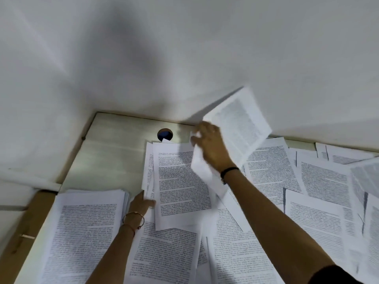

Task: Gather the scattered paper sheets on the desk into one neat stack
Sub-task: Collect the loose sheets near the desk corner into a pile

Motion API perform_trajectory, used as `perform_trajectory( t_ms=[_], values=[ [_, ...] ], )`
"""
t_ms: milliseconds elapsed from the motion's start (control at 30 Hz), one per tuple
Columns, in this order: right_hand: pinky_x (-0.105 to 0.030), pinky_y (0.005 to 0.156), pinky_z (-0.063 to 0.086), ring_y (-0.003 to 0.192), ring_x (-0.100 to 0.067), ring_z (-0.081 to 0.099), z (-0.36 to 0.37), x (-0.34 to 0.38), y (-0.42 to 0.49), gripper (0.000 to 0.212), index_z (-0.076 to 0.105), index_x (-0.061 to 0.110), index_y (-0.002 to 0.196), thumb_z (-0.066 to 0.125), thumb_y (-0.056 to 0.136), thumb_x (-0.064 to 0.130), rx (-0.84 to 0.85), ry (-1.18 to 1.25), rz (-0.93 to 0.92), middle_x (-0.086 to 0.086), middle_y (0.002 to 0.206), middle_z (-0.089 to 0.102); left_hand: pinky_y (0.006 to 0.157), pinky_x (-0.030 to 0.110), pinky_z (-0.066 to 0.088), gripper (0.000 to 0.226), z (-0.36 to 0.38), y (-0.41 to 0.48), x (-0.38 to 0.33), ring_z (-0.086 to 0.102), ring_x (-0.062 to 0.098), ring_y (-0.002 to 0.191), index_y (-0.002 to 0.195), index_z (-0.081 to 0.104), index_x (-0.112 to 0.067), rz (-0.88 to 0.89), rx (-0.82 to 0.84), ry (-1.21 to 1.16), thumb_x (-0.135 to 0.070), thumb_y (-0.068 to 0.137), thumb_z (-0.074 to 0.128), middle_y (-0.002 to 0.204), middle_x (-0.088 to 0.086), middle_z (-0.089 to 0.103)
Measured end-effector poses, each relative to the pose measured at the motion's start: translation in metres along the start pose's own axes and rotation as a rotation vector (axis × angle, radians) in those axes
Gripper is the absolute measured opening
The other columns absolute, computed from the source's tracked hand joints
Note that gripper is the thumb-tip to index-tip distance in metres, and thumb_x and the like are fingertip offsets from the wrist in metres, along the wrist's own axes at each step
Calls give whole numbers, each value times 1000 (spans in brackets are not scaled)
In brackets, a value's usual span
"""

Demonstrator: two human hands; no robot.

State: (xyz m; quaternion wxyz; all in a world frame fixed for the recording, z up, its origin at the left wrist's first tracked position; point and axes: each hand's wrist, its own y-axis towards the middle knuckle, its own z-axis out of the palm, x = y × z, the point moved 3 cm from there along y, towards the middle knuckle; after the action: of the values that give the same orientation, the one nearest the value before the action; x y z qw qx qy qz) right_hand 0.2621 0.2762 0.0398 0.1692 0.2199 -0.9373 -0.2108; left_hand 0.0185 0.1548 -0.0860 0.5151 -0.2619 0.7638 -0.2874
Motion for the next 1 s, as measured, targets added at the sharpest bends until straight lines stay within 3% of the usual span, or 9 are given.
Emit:
perform_trajectory(
  t_ms=[167, 300, 367, 467, 567, 700, 833, 900, 1000],
  values=[
    [-43, 86, 54, 116, -34, 57, 71, 64, -45, 20, 69, 15, 72, 78, 65, -2, 412, 145, -254, -12, 114, 66, 98, 48, 47, 58, 6, 22, 9, 61, 34, 103, 109, 62, -7, -8, 26, -106, -17, 52, 66, 113, 19, 65],
    [-39, 109, 40, 141, -26, 32, 80, 66, -78, 56, 52, 19, 130, 71, 79, 5, 475, 178, -121, -10, 148, 40, 105, 51, 41, 73, 7, 31, 15, 57, 35, 114, 120, 59, -8, -5, 17, -196, -33, 53, 72, 121, 16, 63],
    [-40, 117, 28, 143, -22, 25, 68, 47, -93, 72, 35, 20, 145, 69, 81, 22, 311, 120, 240, -6, 152, 32, 112, 46, 34, 77, 6, 24, 7, 52, 29, 122, 129, 53, -11, -15, 10, -255, -53, 66, 68, 129, 10, 58],
    [-50, 115, 26, 142, -33, 25, 45, 10, -138, 89, 25, 6, 147, 66, 79, 48, 48, 50, 1138, -17, 153, 28, 118, 40, 22, 77, 7, 12, -10, 36, 26, 136, 143, 32, -10, 9, -30, -214, -58, 84, 44, 147, 9, 38],
    [-54, 102, 37, 133, -39, 32, 40, 6, -177, 86, 26, 4, 144, 72, 81, 40, 33, 210, 1746, -20, 147, 31, 112, 39, 27, 67, 9, 3, -19, 37, 31, 135, 146, 23, -14, 54, -112, -96, -54, 92, 31, 149, 12, 36],
    [-42, 108, 37, 132, -33, 38, 48, 17, -165, 60, 30, 3, 145, 52, 89, -2, 63, 461, 1340, -18, 143, 39, 111, 37, 26, 51, 12, 2, -17, 35, 32, 136, 148, 17, -18, 93, -160, -32, -35, 100, 26, 151, 11, 32],
    [-35, 95, 42, 124, -28, 45, 53, 13, -142, 61, 25, 12, 150, 35, 92, -6, 112, 454, 1101, -13, 141, 43, 116, 37, 23, 53, 8, 8, -11, 34, 29, 137, 147, 21, -17, 67, -131, -41, -38, 99, 30, 151, 11, 33],
    [-34, 102, 31, 128, -33, 39, 57, 15, -142, 59, 22, 8, 150, 36, 93, -2, 205, 464, 1096, -16, 140, 43, 117, 38, 22, 71, 8, 7, -11, 34, 28, 138, 147, 24, -16, 74, -67, -72, -56, 90, 39, 151, 8, 34],
    [-31, 111, 26, 136, -26, 33, 59, 37, -149, 57, 24, 9, 150, 37, 95, 1, 305, 641, 997, -12, 144, 40, 116, 39, 28, 123, 12, 10, -7, 43, 24, 131, 142, 36, -15, 40, 32, -114, -86, 43, 55, 142, 5, 46]
  ],
)
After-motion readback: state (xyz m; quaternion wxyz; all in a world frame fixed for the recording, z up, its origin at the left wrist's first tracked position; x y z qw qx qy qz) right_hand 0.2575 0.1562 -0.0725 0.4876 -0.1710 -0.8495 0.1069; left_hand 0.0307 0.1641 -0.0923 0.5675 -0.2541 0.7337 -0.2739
